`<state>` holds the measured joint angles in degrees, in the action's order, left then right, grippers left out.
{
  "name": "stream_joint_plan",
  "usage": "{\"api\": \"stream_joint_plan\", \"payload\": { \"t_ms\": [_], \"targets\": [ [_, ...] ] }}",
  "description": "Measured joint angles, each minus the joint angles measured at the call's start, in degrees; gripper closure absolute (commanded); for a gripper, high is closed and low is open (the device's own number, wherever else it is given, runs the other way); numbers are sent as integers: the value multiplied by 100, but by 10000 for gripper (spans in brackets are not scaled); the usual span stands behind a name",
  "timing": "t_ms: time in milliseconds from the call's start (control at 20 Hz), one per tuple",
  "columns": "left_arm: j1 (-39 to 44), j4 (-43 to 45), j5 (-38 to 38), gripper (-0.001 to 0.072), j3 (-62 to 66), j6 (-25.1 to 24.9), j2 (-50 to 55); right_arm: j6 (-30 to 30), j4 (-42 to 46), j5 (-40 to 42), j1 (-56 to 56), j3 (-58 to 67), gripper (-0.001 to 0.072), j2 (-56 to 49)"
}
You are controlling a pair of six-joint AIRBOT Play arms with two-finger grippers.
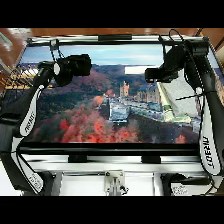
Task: Fold the shirts.
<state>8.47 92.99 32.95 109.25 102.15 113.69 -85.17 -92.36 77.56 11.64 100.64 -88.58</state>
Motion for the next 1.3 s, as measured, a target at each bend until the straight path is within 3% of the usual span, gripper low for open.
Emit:
{"api": "stream_joint_plan", "payload": {
  "t_ms": [450,650,800,850,900,950,1150,1250,1300],
  "targets": [
    [1357,0,914,675,2,-1325,-2326,26,1408,101,0,0,167,1235],
    [2247,-7,2420,676,-166,-1185,-2992,260,1735,136,-2,2,167,2208],
    [2979,-9,2695,672,-857,-804,-3141,350,1834,175,-2,2,167,2752],
    [3220,-24,2636,562,-1132,-640,-3139,326,1851,251,-2,4,167,2861],
    [3407,-31,2581,170,-1346,-459,-3121,249,1862,339,-4,4,167,2938],
    [3558,-11,2544,7,-1499,-278,-3095,177,1867,466,-4,0,167,2981],
    [3797,-4,2911,4,-1808,101,-3075,2,1873,1054,-4,-160,166,2951],
    [3628,-4,3383,184,-1871,24,-3147,-66,1768,1222,-7,-428,166,2830],
    [3477,-4,3611,185,-1906,-107,-3193,-127,1650,1303,-7,-625,166,2752]
  ]
}}
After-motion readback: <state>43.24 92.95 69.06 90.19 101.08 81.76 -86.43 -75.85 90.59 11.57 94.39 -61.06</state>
